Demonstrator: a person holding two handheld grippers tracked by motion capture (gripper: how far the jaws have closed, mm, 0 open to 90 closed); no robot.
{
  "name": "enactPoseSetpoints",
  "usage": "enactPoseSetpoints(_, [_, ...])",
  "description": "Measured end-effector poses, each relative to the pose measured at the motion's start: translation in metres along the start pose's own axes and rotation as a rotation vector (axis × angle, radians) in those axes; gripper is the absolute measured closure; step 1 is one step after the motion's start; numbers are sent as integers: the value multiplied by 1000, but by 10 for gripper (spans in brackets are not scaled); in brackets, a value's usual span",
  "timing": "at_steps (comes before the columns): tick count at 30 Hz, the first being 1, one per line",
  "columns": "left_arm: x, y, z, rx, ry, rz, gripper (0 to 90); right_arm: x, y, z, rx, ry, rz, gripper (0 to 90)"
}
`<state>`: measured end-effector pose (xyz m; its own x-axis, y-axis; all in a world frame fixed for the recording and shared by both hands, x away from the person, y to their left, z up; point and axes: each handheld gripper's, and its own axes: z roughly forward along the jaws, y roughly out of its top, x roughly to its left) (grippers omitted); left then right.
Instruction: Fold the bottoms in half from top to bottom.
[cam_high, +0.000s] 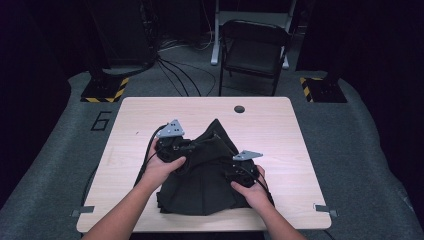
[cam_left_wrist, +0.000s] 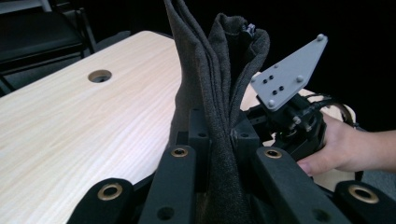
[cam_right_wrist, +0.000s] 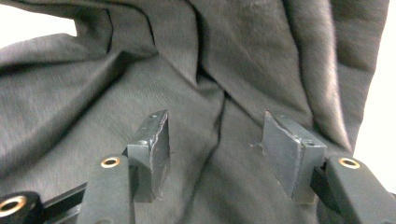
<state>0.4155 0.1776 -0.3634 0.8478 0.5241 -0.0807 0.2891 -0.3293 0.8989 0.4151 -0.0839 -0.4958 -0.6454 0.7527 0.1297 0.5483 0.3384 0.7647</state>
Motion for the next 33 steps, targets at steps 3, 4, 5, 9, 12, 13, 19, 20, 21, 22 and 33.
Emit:
enactPoseSetpoints(3, [3, 2, -2, -1, 8, -8, 828, -3, 5, 9, 2, 10, -12, 426])
enactPoseSetpoints(4, [4, 2, -2, 3, 11, -6, 828, -4, 6, 11, 2, 6, -2, 428])
enactPoseSetpoints(5, [3, 2, -2, 6, 12, -4, 828, -5, 6, 13, -1, 8, 3, 429])
enactPoseSetpoints(9, [1, -2, -2, 13, 3, -1, 828, -14, 4, 16, 4, -37, 20, 432])
enactPoseSetpoints(12, [-3, -8, 1, 31, -25, 7, 828, -21, 1, 17, 19, -48, 45, 431])
enactPoseSetpoints(13, [-6, -12, 3, 32, -35, 12, 827, -23, -1, 17, 34, -49, 40, 428])
enactPoseSetpoints(19, [-17, -28, 5, 56, -87, 24, 826, -22, -6, 20, 55, -78, 9, 423])
enactPoseSetpoints(20, [-19, -30, 6, 54, -91, 20, 826, -22, -6, 19, 56, -77, 10, 423])
enactPoseSetpoints(21, [-20, -32, 6, 57, -98, 21, 826, -22, -6, 19, 57, -79, 16, 423])
enactPoseSetpoints(22, [-22, -34, 6, 59, -97, 23, 825, -23, -6, 19, 56, -79, 21, 423])
enactPoseSetpoints(33, [-42, -57, 15, 107, -144, 52, 824, -20, -10, -9, 90, -65, -32, 424])
